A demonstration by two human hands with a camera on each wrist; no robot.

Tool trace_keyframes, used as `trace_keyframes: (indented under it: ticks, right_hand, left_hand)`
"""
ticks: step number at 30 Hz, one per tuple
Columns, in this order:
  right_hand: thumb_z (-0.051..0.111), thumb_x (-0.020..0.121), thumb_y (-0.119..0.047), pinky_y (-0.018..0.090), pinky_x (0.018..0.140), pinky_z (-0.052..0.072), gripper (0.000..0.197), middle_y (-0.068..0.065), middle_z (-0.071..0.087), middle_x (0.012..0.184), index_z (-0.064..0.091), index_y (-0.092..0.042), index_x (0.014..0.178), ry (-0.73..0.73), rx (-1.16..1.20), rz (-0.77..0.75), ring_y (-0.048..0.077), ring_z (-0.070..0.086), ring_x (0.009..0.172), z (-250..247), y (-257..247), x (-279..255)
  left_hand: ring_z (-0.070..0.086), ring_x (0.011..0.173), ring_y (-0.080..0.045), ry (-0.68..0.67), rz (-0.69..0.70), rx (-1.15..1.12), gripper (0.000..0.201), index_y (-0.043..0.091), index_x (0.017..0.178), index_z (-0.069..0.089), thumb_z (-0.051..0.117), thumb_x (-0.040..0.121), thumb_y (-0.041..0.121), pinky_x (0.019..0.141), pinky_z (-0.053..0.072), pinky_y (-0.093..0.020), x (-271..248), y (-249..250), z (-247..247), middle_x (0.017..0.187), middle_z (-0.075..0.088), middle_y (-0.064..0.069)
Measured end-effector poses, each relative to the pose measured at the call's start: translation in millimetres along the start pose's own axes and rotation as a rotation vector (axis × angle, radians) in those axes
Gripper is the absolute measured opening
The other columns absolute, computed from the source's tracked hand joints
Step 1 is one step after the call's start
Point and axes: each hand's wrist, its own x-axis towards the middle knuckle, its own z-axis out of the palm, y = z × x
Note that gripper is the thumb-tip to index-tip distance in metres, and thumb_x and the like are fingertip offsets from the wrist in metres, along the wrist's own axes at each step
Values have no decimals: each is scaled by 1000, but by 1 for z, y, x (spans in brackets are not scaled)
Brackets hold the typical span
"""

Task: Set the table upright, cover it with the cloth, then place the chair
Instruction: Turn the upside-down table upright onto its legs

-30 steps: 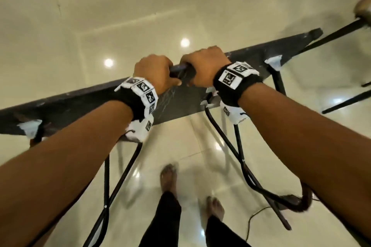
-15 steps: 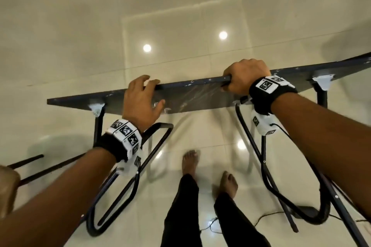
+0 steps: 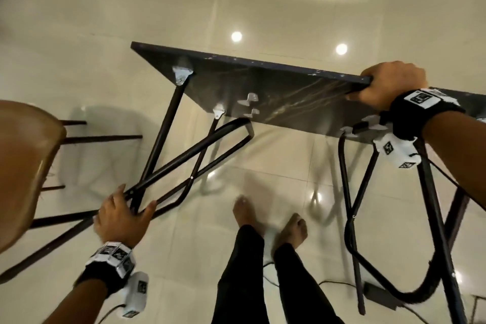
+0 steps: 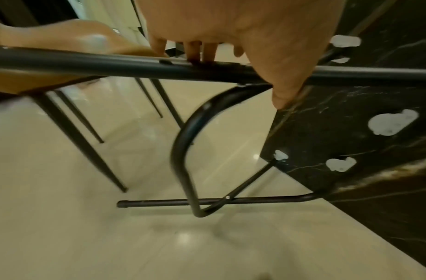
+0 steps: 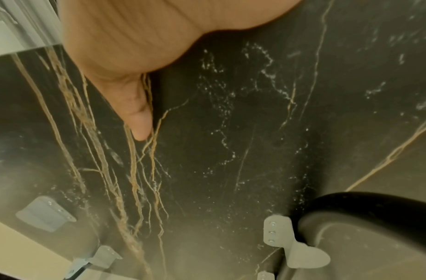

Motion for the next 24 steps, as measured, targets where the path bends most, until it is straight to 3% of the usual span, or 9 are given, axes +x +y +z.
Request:
trace_keyframes:
  ticks: [4,8,12,16,24]
  right_hand:
    - [70,76,-64,35,66,46,39,1,57,67,66,-26,79,-11,-40,17,32,56,70,0,-1,4]
    - [72,75,-67,36,67,51,45,4,60,70,69,-23,84,-6,-29,55,34,58,72,-3,-4,9]
    - [72,73,-70,44,73,57,52,8,64,73,74,-22,94,-34,5,102,35,61,72,-5,-8,10]
    - [74,71,-70,47,75,58,62,14,67,81,75,-19,106,-44,26,137,37,63,73,-7,-11,13]
    - [72,68,-75,47,73,58,65,14,66,80,75,-21,104,-54,34,180,36,62,72,-4,-12,15]
  left_hand:
    - [57,105,-43,-60,-44,209,89,17,124,53,68,61,78,93,42,-60,19,-47,7,113,64,-19]
    - [61,68,-32,-60,105,230,77,19,95,57,57,60,88,65,50,-42,37,-50,0,73,63,-5]
    - [55,52,-25,-87,133,192,67,23,74,45,36,72,90,60,47,-37,44,-51,-9,53,55,2]
    - [53,47,-21,-146,87,86,64,24,68,51,32,77,85,49,44,-29,45,-54,-9,50,55,-1]
    - [54,47,-27,-113,50,-30,73,21,60,52,30,77,88,49,48,-30,30,-53,3,44,52,-2]
